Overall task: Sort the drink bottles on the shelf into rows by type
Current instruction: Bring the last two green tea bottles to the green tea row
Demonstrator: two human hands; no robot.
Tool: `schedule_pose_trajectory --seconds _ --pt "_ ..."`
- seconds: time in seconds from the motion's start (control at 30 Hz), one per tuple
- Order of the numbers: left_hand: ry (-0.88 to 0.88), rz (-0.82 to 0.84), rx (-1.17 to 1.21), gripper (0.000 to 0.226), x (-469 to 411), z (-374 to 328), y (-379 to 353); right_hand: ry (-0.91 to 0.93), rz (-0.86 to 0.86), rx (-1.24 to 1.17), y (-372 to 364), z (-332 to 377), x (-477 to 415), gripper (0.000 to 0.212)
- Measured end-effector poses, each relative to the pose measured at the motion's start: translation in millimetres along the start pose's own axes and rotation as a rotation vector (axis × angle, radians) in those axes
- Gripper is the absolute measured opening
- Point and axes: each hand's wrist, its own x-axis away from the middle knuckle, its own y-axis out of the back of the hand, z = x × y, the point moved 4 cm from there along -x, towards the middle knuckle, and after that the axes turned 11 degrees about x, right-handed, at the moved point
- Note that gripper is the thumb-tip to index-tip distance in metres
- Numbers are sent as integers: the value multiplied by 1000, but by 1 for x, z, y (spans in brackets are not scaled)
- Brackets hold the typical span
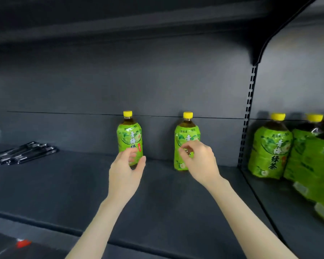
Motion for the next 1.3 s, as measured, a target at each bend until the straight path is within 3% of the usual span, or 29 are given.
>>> schedule_pose_trajectory --seconds 0.3,0.47,0.57,0.7,0.83,0.93,1.07,1.13,1.3 --pt "368 -96 13 98 -89 86 -30 -175 -178 10 -55 -27 -40 44" --pt "439 -72 156 114 -117 126 -41 -282 -325 -64 -65 -31 -50 76" --pt "457 -21 276 110 -126 140 -44 -409 -240 -136 -75 -42 -54 93" --pt "441 12 402 87 -130 146 -42 -559 -121 -336 -89 -46 -52 83" --pt "436 84 476 78 -132 153 -40 -602 -139 -274 -95 -35 -52 79" --pt "431 152 512 82 -132 155 -39 -631 -145 -187 -101 -27 -51 101" --pt "407 249 567 77 -129 156 -40 -601 -108 -125 -107 -13 -53 107" --pt "403 277 591 75 -127 155 -40 -582 -133 -191 -112 -8 -51 103" --pt "400 291 651 62 -121 150 -40 -580 -160 -457 -120 -8 -44 67"
